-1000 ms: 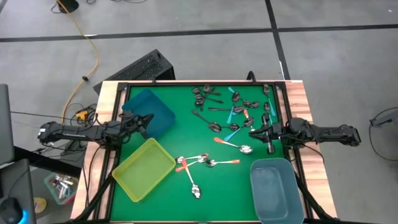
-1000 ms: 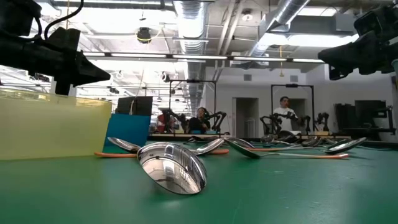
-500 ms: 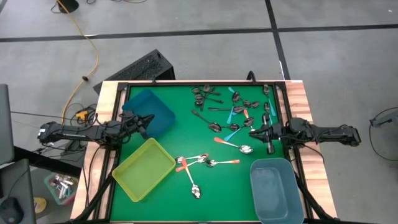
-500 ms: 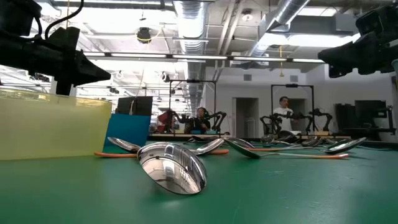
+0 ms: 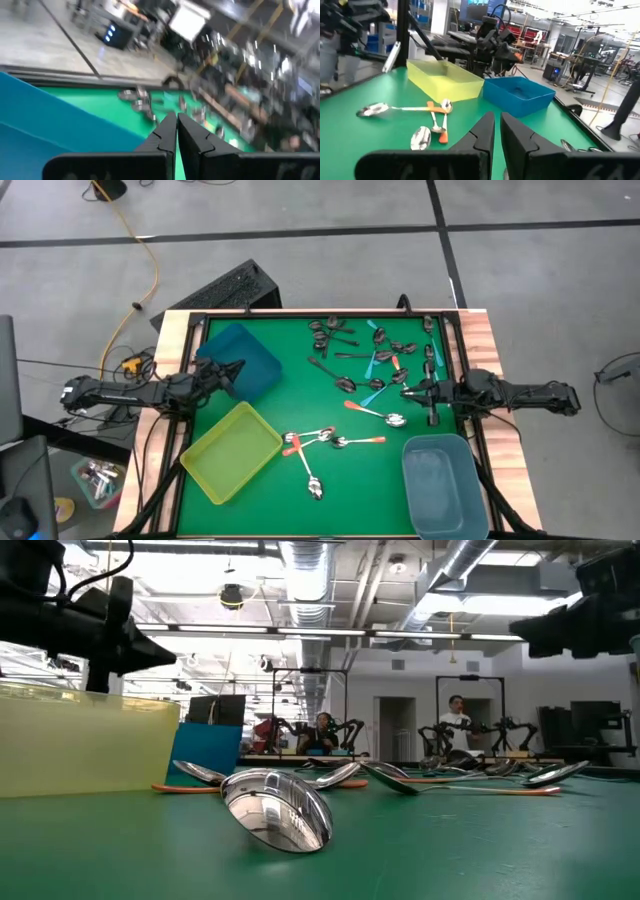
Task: Sort silverware by color (type)
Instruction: Put the black spoon into the dark blue bin
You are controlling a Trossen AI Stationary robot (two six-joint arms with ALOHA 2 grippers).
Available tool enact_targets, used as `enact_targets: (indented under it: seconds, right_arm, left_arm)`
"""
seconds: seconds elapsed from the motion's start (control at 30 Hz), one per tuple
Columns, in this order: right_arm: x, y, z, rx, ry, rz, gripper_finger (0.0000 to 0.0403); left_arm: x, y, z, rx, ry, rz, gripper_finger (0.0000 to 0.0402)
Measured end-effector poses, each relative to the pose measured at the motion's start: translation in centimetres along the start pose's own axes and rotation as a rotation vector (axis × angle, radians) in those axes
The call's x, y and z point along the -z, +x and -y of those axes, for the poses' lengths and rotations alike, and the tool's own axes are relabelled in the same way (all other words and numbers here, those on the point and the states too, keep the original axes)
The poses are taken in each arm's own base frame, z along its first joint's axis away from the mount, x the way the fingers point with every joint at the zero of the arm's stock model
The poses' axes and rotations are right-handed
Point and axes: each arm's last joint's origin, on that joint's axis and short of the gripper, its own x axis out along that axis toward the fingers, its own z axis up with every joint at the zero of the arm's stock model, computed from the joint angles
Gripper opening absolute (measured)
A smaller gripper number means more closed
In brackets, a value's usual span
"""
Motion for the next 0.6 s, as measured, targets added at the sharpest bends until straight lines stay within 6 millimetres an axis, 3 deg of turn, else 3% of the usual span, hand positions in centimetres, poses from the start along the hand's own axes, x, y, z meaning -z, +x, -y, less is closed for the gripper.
enact_targets:
  seconds: [0.33, 0.6]
  right_arm:
    - [-2.5, -0.4, 0.8, 0.078, 0.247, 0.269, 0.0057]
    - [-2.8, -0.5, 0.8, 0.065, 0.346, 0.304, 0.0057]
  left_arm:
    - [-0.2, 0.0, 0.0, -0.035, -0.134, 0.037, 0.0000]
    - [-0.5, 0.0, 0.5, 0.069, -0.174, 0.004, 0.0000]
